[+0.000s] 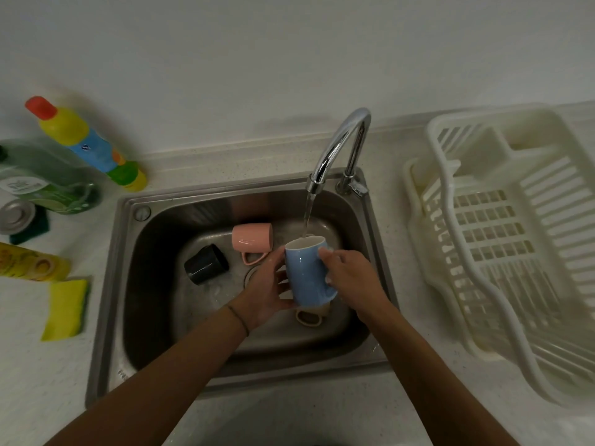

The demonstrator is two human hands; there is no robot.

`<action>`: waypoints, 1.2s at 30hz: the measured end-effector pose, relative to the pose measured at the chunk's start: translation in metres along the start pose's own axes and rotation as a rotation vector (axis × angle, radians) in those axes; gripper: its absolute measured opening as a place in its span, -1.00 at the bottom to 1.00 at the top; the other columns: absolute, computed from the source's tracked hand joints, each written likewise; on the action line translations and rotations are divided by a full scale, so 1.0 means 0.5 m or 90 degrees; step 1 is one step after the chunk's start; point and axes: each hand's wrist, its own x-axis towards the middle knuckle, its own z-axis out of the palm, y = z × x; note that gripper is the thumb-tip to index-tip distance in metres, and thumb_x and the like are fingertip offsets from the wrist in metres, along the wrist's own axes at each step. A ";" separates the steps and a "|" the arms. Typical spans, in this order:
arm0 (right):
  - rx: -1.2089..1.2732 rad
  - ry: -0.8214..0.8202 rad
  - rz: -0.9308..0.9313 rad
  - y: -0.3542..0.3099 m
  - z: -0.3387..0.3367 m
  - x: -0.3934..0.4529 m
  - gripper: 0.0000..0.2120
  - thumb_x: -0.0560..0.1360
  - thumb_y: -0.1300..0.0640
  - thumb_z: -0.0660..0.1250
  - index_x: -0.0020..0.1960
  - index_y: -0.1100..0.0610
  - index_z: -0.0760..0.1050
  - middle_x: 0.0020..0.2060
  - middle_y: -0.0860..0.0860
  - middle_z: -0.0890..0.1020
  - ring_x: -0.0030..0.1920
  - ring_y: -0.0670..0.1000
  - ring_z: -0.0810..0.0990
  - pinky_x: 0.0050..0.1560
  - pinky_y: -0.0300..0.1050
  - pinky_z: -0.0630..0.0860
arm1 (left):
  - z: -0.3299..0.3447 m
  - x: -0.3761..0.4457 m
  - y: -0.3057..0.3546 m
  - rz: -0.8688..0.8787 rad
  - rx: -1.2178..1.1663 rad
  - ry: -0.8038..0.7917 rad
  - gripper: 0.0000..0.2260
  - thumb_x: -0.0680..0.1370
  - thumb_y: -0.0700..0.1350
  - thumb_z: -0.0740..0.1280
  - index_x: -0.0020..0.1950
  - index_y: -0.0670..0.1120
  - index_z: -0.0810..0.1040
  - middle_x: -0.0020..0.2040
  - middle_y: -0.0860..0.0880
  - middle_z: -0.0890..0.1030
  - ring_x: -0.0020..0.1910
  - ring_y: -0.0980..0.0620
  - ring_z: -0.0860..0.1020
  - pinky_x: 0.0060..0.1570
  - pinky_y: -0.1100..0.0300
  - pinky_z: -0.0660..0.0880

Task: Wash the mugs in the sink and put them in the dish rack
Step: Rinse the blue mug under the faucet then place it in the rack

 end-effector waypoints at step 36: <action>-0.216 0.127 -0.082 -0.016 -0.048 0.019 -0.71 0.67 -0.11 0.17 -0.09 0.04 0.49 -0.33 -0.11 0.49 -0.31 -0.19 0.47 -0.30 -0.34 0.28 | 0.055 0.026 0.069 0.009 -0.113 -0.206 -0.63 0.69 0.06 0.23 0.44 -0.06 0.54 0.45 -0.16 0.47 0.37 -0.31 0.50 0.35 -0.28 0.47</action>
